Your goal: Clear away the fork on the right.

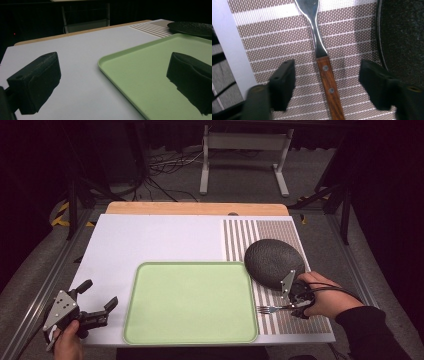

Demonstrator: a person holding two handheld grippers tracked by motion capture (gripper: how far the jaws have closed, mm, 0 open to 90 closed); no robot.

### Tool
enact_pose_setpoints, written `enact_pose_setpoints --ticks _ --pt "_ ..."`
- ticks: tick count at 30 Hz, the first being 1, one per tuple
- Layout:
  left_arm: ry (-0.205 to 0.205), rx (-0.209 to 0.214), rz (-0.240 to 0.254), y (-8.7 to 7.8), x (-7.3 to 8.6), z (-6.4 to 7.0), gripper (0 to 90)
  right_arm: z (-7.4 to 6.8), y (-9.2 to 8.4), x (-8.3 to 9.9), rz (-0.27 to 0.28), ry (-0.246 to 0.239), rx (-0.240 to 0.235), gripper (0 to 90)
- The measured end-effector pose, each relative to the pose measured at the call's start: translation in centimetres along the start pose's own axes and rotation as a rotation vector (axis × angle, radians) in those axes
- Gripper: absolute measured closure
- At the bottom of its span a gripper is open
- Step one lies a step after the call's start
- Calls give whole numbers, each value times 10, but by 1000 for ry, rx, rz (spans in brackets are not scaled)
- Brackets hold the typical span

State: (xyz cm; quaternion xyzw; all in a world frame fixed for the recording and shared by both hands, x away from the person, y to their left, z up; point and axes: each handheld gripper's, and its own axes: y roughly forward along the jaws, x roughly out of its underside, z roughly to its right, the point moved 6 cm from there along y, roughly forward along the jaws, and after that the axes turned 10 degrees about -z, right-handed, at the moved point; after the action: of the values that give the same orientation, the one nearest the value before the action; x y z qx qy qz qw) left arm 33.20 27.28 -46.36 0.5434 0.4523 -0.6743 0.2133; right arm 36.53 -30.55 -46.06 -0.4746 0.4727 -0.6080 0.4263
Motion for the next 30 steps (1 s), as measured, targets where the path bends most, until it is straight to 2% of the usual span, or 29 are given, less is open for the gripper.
enact_pose_setpoints --ticks 9,15,21,30 --pt "-1 -1 0 0 0 0 0 -3 7 -1 -53 -72 -19 613" --pt "-2 -1 -1 0 0 0 0 -2 9 -5 -89 -122 -5 747" --pt "-3 0 0 0 0 0 0 -2 11 -6 -127 -161 -1 770" --pt "-4 -1 1 0 0 0 0 -2 7 -6 -116 -170 15 781"
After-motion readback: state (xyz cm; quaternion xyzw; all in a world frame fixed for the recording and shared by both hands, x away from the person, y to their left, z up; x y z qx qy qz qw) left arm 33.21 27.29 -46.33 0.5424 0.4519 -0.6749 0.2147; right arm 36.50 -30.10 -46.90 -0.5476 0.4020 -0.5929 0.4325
